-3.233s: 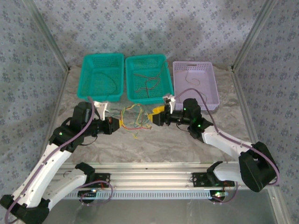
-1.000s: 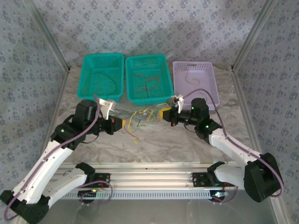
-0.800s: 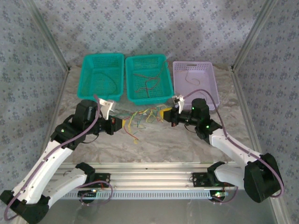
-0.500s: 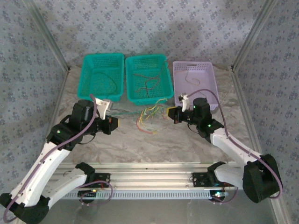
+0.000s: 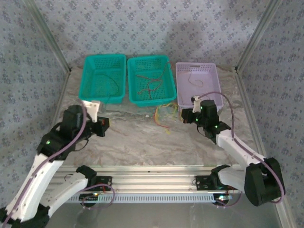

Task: Untangle the cables

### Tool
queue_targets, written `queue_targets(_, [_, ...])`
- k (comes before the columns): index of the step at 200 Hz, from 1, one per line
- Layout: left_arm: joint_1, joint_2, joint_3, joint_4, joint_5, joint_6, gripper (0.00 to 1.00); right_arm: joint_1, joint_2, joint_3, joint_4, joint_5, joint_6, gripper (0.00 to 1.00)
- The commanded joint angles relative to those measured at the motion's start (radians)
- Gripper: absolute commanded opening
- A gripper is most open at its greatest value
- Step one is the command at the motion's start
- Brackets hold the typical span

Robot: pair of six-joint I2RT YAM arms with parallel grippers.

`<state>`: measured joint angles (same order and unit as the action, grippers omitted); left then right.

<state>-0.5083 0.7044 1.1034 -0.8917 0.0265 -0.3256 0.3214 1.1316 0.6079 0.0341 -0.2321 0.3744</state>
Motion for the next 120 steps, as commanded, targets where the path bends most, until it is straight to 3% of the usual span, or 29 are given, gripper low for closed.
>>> queue_targets(1, [0.003,-0.047,0.066,-0.014,-0.139,-0.021,0.00,-0.002,0.003,-0.020,-0.087,0.134,0.034,0.00])
queue_targets(31, [0.002,-0.046,0.058,0.027,-0.123,-0.031,0.00,0.008,-0.039,-0.067,0.004,0.022,0.032,0.00])
queue_targets(60, [0.003,0.004,0.009,0.087,0.021,-0.060,0.02,0.018,-0.154,-0.124,0.101,-0.070,0.021,0.00])
queue_targets(72, [0.002,0.047,-0.008,0.113,0.113,-0.076,0.13,0.022,-0.182,-0.138,0.130,-0.124,0.012,0.00])
queue_targets(97, [0.003,0.121,-0.061,0.203,0.282,-0.131,0.50,0.039,-0.210,-0.166,0.183,-0.197,0.005,0.00])
queue_targets(120, [-0.019,0.172,-0.108,0.272,0.371,-0.162,0.63,0.057,-0.231,-0.170,0.197,-0.205,0.006,0.00])
